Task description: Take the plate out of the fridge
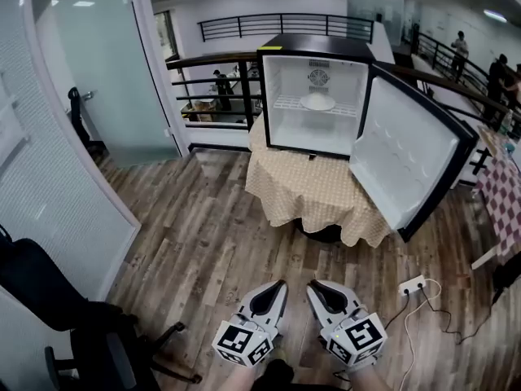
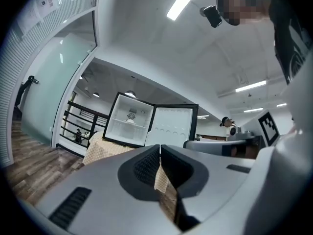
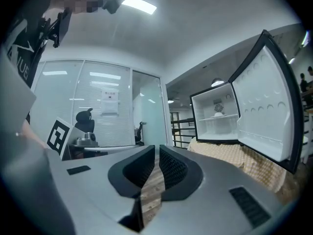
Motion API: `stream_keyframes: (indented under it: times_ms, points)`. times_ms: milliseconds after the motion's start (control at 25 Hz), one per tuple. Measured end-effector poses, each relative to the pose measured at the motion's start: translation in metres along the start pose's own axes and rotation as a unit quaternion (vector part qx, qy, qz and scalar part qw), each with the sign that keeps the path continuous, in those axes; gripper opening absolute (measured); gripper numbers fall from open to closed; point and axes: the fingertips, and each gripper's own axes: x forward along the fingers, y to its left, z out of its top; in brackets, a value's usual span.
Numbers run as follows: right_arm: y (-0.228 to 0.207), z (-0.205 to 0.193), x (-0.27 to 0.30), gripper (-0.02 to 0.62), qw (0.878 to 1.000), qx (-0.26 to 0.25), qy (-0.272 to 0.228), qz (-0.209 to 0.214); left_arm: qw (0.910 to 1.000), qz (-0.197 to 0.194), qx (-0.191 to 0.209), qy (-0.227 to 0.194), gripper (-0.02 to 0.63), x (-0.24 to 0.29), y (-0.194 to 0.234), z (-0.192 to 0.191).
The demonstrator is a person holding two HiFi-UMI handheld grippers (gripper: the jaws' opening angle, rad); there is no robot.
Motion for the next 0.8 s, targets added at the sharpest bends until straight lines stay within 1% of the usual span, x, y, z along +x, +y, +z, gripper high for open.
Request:
stream_keyframes:
  times_ms: [400, 600, 800]
  points:
    - [-0.015, -0.004, 0.049, 0.051, 1.0, 0.021, 0.008, -0.016, 0.9997, -0.019, -0.011, 0.004, 0.015, 0.023, 0.047, 0.003]
    - [-0.014, -0.004, 0.071, 0.051, 0.999, 0.028, 0.01, -0.019, 0.9997, -0.017, -0.02, -0.002, 0.015, 0.026, 0.074, 0.01]
    - [-0.019, -0.011, 0.082, 0.051, 0.999, 0.035, 0.02, -0.019, 0.9995, -0.015, -0.029, 0.0, 0.015, 0.03, 0.085, 0.006]
